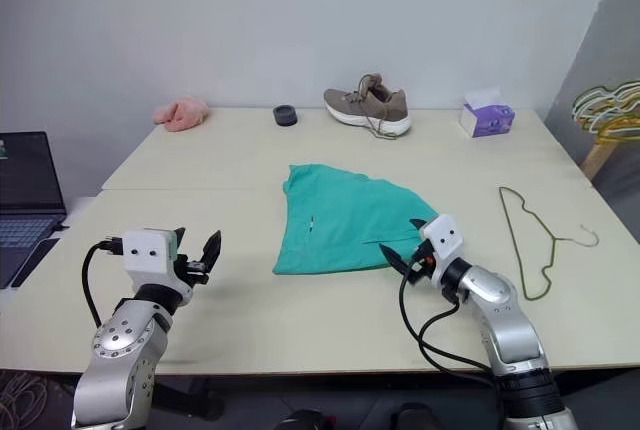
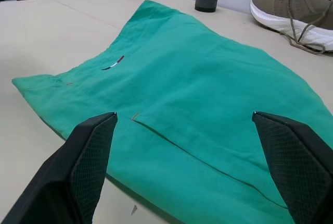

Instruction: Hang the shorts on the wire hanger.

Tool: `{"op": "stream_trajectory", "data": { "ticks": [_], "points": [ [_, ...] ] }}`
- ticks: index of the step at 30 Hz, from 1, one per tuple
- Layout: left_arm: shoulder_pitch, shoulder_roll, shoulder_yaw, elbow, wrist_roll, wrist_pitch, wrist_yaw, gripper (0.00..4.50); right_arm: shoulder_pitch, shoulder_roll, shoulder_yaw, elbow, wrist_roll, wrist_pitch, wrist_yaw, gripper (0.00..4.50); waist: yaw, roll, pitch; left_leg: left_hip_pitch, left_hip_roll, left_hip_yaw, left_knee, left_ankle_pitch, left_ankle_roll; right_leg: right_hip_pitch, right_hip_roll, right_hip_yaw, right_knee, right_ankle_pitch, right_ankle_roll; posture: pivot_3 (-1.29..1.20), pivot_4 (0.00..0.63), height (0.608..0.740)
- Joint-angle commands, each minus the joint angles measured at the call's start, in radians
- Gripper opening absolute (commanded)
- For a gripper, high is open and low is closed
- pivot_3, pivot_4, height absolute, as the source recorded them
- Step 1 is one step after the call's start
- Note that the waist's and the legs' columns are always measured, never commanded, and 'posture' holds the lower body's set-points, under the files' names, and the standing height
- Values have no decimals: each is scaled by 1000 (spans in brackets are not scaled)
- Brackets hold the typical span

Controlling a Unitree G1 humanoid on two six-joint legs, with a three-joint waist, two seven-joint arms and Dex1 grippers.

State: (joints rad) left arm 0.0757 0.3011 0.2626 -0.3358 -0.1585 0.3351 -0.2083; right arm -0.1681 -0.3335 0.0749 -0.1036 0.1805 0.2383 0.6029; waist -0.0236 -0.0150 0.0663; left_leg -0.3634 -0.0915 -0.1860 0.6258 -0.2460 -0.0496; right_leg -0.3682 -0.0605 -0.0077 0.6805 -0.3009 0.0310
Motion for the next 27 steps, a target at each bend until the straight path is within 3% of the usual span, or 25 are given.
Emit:
{"op": "stream_trajectory", "data": {
  "ticks": [1,19,22,24,27],
  "points": [
    [-6,7,6,-22,-2,-41,-7,3072,-23,1,-11,-22,12,-13,-3,4437,0,0,0,0,0,0,0,0,0,0,0,0,0,0,0,-23,0,740],
    [33,28,35,-18,-34,-83,-66,3072,-47,-10,-3,6,3,-39,18,4437,3,0,-1,0,1,0,0,0,0,0,1,0,0,1,-1,-13,0,740],
    [48,30,32,-27,-63,-101,-103,3656,-48,-12,-3,8,4,-42,19,4500,3,0,-1,0,1,1,0,0,0,0,1,0,0,1,-1,-15,0,740],
    [56,38,20,-29,-61,-108,-121,4328,-47,-14,-3,6,4,-42,20,4500,3,0,-1,0,1,1,0,0,0,0,1,1,0,1,-1,-20,0,740],
    [67,67,-13,-37,-80,-96,-186,4482,-43,-28,2,-6,13,-30,42,4500,3,0,-1,0,1,1,0,0,0,0,1,0,0,1,-1,-19,0,740]
  ]
}}
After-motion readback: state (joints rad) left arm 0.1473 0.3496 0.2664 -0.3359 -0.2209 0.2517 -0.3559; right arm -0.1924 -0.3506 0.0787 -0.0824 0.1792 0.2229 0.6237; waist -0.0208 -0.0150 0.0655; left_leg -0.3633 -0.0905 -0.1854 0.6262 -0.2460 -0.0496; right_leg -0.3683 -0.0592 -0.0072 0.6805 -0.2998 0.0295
